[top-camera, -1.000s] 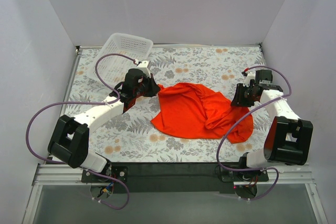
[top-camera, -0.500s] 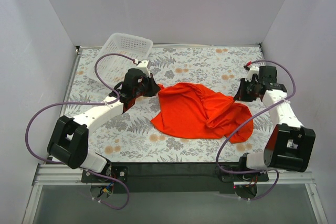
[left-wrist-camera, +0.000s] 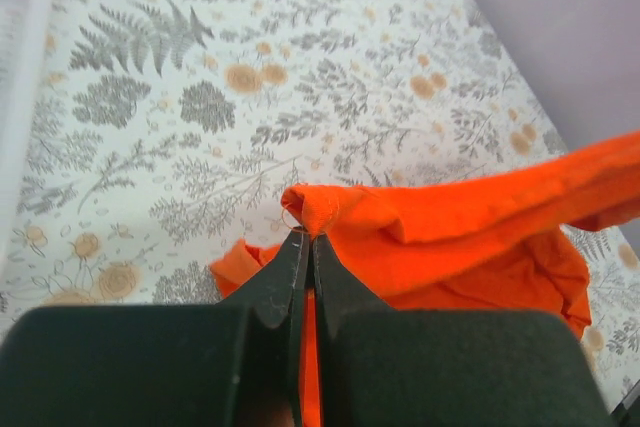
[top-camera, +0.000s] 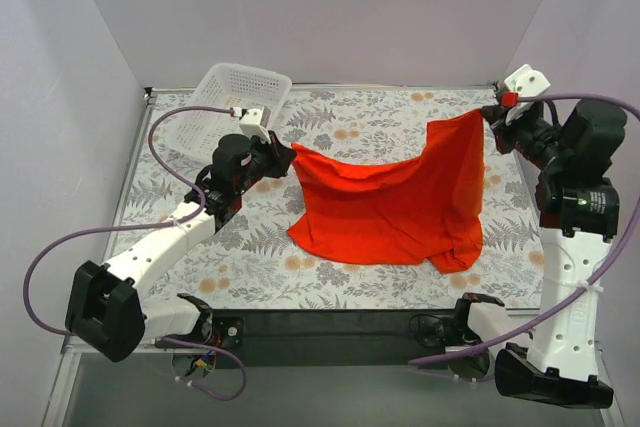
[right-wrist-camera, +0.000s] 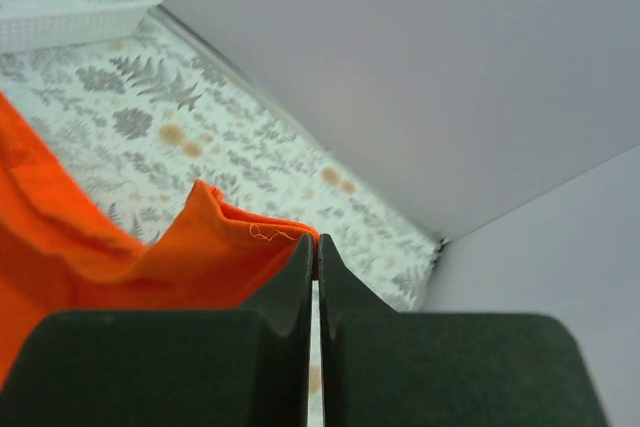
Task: Fold and stack the t-shirts
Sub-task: Flatten the tshirt out
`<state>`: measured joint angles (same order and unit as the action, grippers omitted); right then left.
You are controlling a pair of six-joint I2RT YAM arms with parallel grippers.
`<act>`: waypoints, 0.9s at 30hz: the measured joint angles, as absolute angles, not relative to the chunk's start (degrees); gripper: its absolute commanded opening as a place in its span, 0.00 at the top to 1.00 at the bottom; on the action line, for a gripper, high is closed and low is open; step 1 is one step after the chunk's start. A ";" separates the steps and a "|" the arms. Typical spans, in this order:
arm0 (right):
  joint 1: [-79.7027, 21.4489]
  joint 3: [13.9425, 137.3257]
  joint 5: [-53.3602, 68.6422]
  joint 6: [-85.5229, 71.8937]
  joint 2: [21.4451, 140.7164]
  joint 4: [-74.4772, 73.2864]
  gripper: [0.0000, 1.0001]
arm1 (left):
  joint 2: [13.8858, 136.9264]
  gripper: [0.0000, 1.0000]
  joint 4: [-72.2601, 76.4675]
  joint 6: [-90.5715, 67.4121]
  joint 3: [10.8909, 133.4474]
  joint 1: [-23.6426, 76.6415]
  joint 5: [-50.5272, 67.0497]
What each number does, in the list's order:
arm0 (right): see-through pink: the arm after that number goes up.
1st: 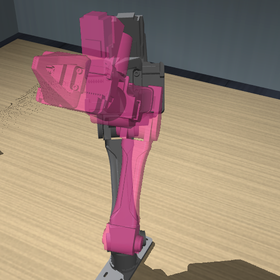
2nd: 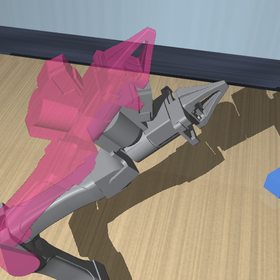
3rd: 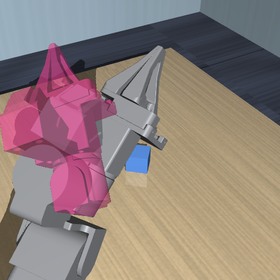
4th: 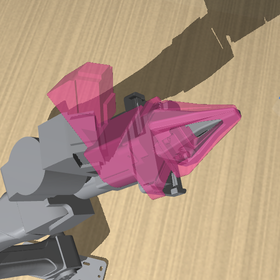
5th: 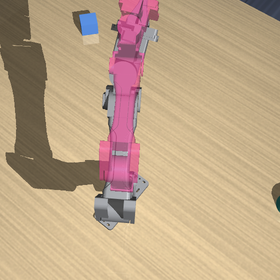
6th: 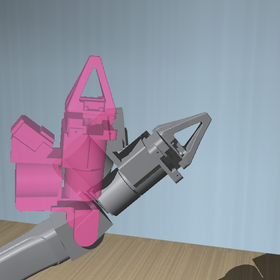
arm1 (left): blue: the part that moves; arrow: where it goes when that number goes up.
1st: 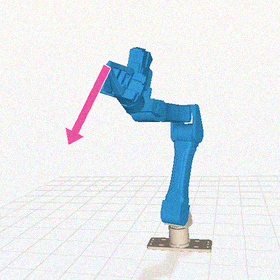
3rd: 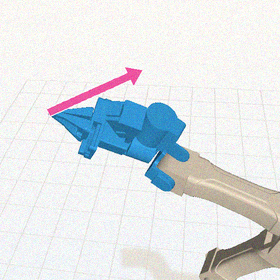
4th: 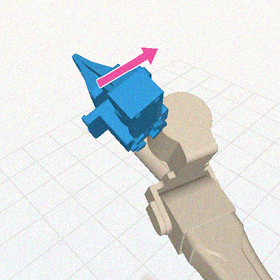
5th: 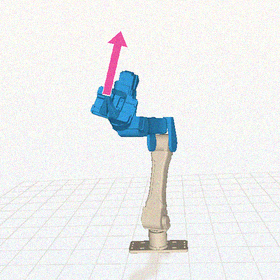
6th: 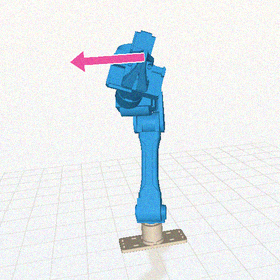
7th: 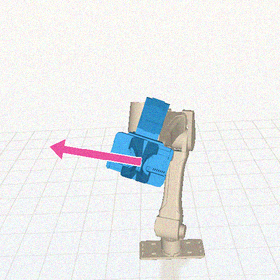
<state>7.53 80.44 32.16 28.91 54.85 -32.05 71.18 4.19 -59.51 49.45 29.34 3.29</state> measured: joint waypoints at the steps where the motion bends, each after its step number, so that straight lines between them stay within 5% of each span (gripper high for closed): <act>1: 7.53 83.24 32.14 30.02 55.22 -32.84 0.99 | 69.91 1.00 4.78 -59.29 49.45 29.36 2.92; 9: 7.53 97.36 24.56 36.14 57.56 -33.65 0.99 | 59.18 1.00 7.62 -56.49 49.19 29.34 -4.40; 27: 7.53 102.17 5.89 34.24 55.29 -30.17 0.99 | 47.79 1.00 4.16 -53.87 52.36 29.34 -16.05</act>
<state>7.53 102.17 5.89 34.24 55.29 -30.17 47.79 4.16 -53.87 52.36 29.34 -16.05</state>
